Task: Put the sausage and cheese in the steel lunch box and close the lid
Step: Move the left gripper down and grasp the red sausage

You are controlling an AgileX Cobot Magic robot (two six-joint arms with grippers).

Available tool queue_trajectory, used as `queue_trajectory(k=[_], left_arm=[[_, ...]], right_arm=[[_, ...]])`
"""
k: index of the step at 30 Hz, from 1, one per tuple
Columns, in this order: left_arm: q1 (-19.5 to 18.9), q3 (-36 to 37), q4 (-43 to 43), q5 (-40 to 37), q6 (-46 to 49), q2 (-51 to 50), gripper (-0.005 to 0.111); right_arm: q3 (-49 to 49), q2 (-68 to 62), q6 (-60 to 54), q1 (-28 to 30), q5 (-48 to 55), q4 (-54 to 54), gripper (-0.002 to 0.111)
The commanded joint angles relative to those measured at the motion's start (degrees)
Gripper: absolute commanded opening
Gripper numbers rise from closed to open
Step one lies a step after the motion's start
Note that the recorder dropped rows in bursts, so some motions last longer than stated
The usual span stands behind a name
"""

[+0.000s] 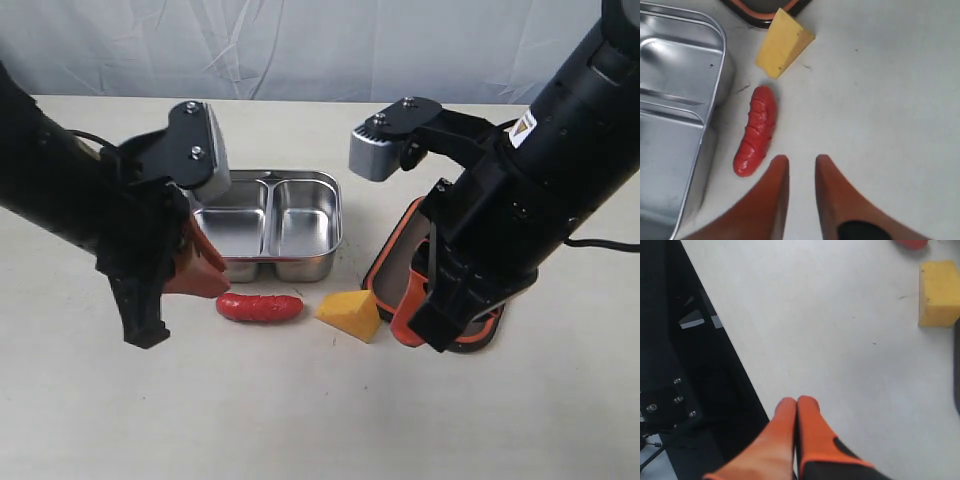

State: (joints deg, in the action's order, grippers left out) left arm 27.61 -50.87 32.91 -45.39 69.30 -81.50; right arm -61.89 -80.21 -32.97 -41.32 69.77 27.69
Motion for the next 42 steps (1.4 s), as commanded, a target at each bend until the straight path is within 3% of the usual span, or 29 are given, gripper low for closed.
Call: queue_trajectory(k=[1, 6, 18, 35, 42], left_arm=[[3.2, -0.9, -6.3, 5.5, -0.3, -4.4, 0.039], [4.8, -1.1, -8.5, 9.3, -0.1, -7.9, 0.050], [10.2, -1.2, -14.9, 13.5, 0.3, -13.9, 0.053], [10.2, -1.4, -15.0, 20.7, 0.1, -20.1, 0.053], [10.2, -4.2, -15.0, 20.2, 0.1, -24.0, 0.053]], right_arm=[[-0.1, 0.5, 0.6, 0.1, 0.2, -0.2, 0.000], [-0.1, 0.5, 0.6, 0.1, 0.2, -0.4, 0.000], [-0.1, 0.5, 0.6, 0.1, 0.2, -0.8, 0.000], [-0.1, 0.5, 0.6, 0.1, 0.2, -3.1, 0.000], [-0.1, 0.5, 0.6, 0.1, 0.2, -3.2, 0.000]])
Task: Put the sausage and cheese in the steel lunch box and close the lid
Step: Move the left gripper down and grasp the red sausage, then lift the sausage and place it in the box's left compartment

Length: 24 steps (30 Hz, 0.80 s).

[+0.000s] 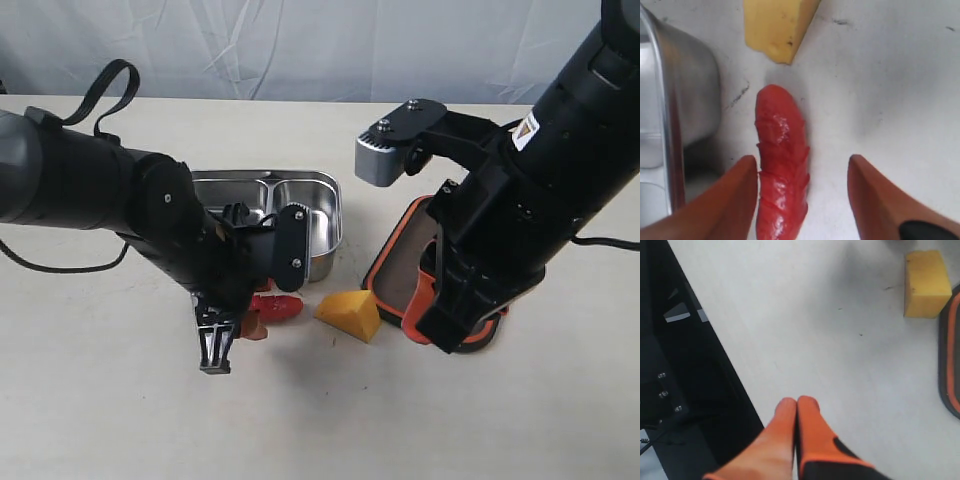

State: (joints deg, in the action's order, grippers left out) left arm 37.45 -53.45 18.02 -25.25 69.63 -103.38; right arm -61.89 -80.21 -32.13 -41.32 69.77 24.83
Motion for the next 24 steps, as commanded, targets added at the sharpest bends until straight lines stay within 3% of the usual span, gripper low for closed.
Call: queue_trajectory(k=[1, 12, 15, 22, 24], left_arm=[[0.4, -1.9, -0.1, 0.0, -0.2, -2.6, 0.053], [0.4, -4.5, 0.0, -6.0, -0.7, -6.3, 0.050], [0.4, -4.5, -0.1, -7.6, -0.7, -6.3, 0.041], [0.4, -4.5, -0.8, -11.3, -0.7, -6.0, 0.000], [0.4, -4.5, -0.6, -13.1, -0.7, -4.9, 0.000]], right_arm=[[-0.1, 0.5, -0.2, 0.1, 0.2, -0.3, 0.000], [-0.1, 0.5, 0.8, 0.1, 0.2, -0.3, 0.000], [-0.1, 0.5, 0.8, 0.1, 0.2, -0.3, 0.000], [-0.1, 0.5, 0.9, 0.1, 0.2, -0.3, 0.000], [-0.1, 0.5, 0.9, 0.1, 0.2, -0.3, 0.000]])
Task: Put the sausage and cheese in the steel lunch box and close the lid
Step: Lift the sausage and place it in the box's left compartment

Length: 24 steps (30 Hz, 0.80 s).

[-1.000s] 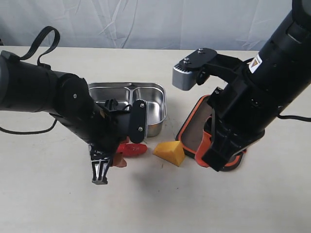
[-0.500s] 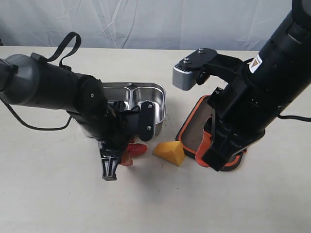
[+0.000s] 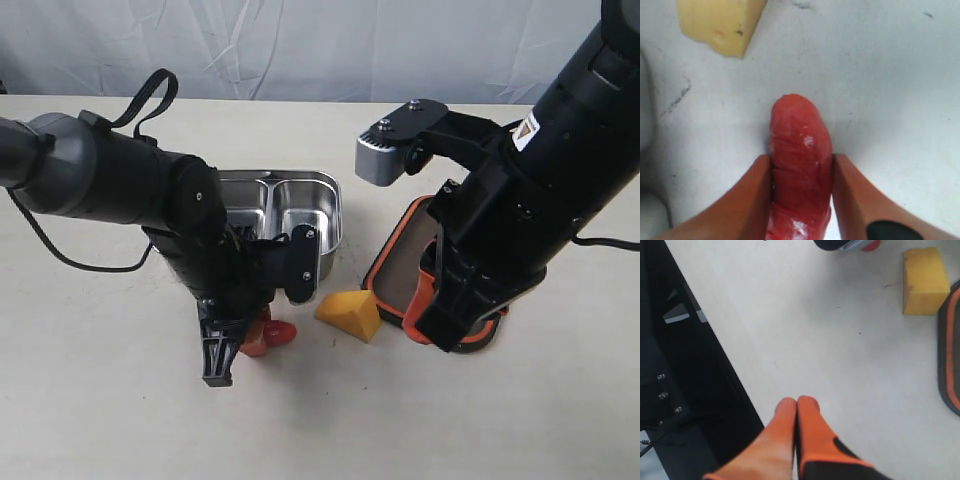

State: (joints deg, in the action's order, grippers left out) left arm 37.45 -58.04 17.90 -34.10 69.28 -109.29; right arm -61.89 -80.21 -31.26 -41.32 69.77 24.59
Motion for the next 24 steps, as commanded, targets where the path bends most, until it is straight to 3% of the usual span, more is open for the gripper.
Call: queue_trajectory(k=[1, 5, 10, 12, 16, 24], left_arm=[[0.4, 0.1, -0.4, -4.5, -0.4, 1.7, 0.000], [0.4, 0.1, -0.4, -1.6, -3.2, 10.3, 0.000], [-1.2, -0.1, -2.6, 11.6, -10.8, 17.6, 0.000], [-5.3, -1.3, -5.9, 12.6, -18.0, 15.6, 0.000], [-11.1, -3.3, -5.9, 12.5, -23.6, 11.3, 0.000], [-12.3, -6.1, -5.6, 11.4, -32.3, 3.6, 0.000]], right_arm=[[-0.1, 0.5, 0.0, 0.1, 0.2, -0.1, 0.000], [-0.1, 0.5, 0.0, 0.1, 0.2, -0.6, 0.000], [-0.1, 0.5, 0.2, 0.1, 0.2, -1.1, 0.000], [-0.1, 0.5, 0.2, 0.1, 0.2, -1.1, 0.000], [-0.1, 0.5, 0.4, 0.1, 0.2, -1.1, 0.000], [-0.1, 0.5, 1.1, 0.1, 0.2, -0.9, 0.000]])
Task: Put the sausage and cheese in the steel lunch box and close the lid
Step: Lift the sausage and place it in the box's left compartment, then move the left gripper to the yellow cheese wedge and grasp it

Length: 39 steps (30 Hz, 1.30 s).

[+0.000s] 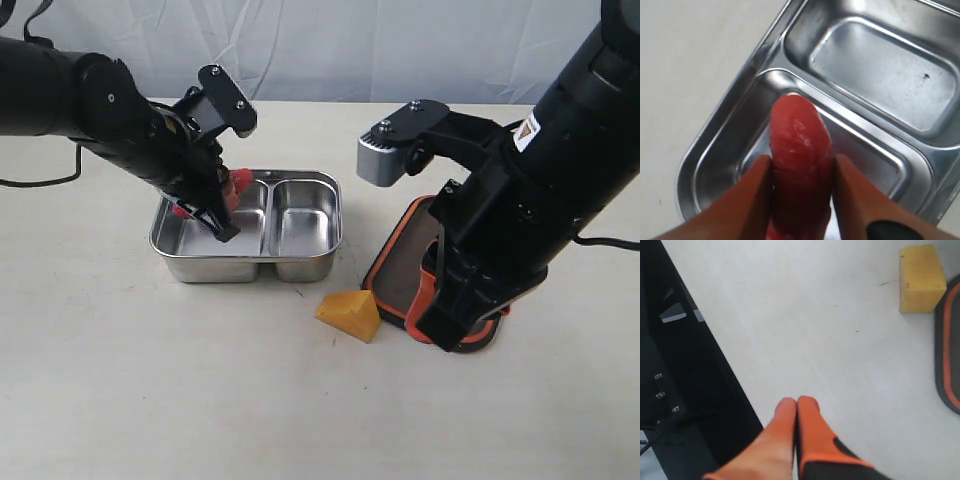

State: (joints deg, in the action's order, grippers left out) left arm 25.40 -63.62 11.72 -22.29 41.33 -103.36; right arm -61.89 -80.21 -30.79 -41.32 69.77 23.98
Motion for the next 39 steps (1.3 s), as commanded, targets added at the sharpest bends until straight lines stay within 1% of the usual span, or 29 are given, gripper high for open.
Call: queue_trajectory(k=[1, 2, 5, 6, 7, 8, 10, 11, 17, 20, 22, 24, 25, 26, 28, 30, 32, 33, 35, 37, 39], left_arm=[[-0.2, -0.6, 0.6, -0.6, -5.4, -2.7, 0.001], [-0.2, -0.6, 0.6, -0.9, -6.2, -3.0, 0.003], [-0.2, -0.7, 0.6, -2.2, -6.7, -3.2, 0.020], [-0.2, -0.7, 0.6, -2.8, -6.7, -3.2, 0.030], [-0.2, -0.7, 0.6, -3.1, -6.7, -3.2, 0.037], [-0.2, -0.7, 0.6, -4.2, -6.9, -3.2, 0.052], [-0.2, -0.7, 0.6, -4.8, -6.9, -3.2, 0.061], [-0.2, -0.8, 0.6, -5.3, -7.1, -3.2, 0.063], [-0.2, -2.9, 0.5, -10.1, -8.3, -2.0, 0.064], [-0.2, -4.0, 1.8, -13.1, -8.3, 0.4, 0.063], [-0.2, -4.0, 3.3, -15.0, -8.1, 2.6, 0.058], [-0.2, -4.0, 5.6, -17.3, -7.6, 4.8, 0.048], [-0.1, -4.0, 7.4, -18.3, -7.1, 5.5, 0.045], [-0.1, -4.0, 10.5, -19.5, -5.2, 6.5, 0.043], [-0.1, -4.0, 18.7, -22.6, 1.4, 7.8, 0.047], [-0.1, -4.0, 28.4, -27.3, 9.5, 8.8, 0.058], [0.4, -4.0, 33.7, -31.9, 16.9, 9.2, 0.069], [1.1, -4.0, 33.8, -33.9, 21.0, 9.3, 0.072], [3.1, -4.0, 31.5, -36.3, 29.7, 9.3, 0.073], [5.6, -3.3, 30.1, -35.3, 37.8, 9.3, 0.073], [7.8, -2.6, 30.0, -31.7, 45.1, 9.3, 0.073]], right_arm=[[-0.1, 0.5, 0.8, 0.1, 0.2, -0.3, 0.000], [-0.1, 0.5, 0.8, 0.1, 0.2, -0.1, 0.000], [-0.1, 0.5, 0.9, 0.1, 0.2, -0.2, 0.000], [-0.1, 0.5, 0.9, 0.1, 0.2, -0.2, 0.000], [-0.1, 0.5, 0.9, 0.1, 0.2, -0.2, 0.000], [-0.1, 0.5, 0.9, 0.1, 0.2, -0.2, 0.000], [-0.1, 0.5, 0.9, 0.1, 0.2, 0.1, 0.000], [-0.1, 0.5, 0.9, 0.1, 0.2, 0.1, 0.000], [-0.1, 0.5, 0.9, 0.1, 0.2, -0.4, 0.000], [-0.1, 1.0, 1.8, 0.1, 0.2, -3.5, 0.000], [-0.1, 2.2, 4.5, 0.1, 0.2, -7.9, 0.000], [-0.1, 4.5, 8.2, 0.7, 0.2, -13.6, 0.000], [-0.1, 6.0, 10.0, 1.3, 0.2, -15.8, 0.000], [-0.1, 7.6, 11.9, 2.1, -0.4, -18.3, 0.000], [-0.1, 10.9, 15.6, 4.2, -2.4, -23.5, 0.000], [-0.1, 14.5, 19.6, 6.5, -3.5, -28.3, 0.000], [-0.1, 17.7, 22.9, 8.4, -3.2, -32.1, 0.000], [-0.1, 19.3, 23.7, 9.2, -2.4, -33.9, 0.000], [-0.1, 22.2, 24.3, 10.1, -0.9, -35.8, 0.000], [-0.1, 24.3, 24.4, 10.6, 0.2, -36.7, 0.000], [-0.1, 26.2, 25.2, 10.6, 0.2, -37.3, 0.000]])
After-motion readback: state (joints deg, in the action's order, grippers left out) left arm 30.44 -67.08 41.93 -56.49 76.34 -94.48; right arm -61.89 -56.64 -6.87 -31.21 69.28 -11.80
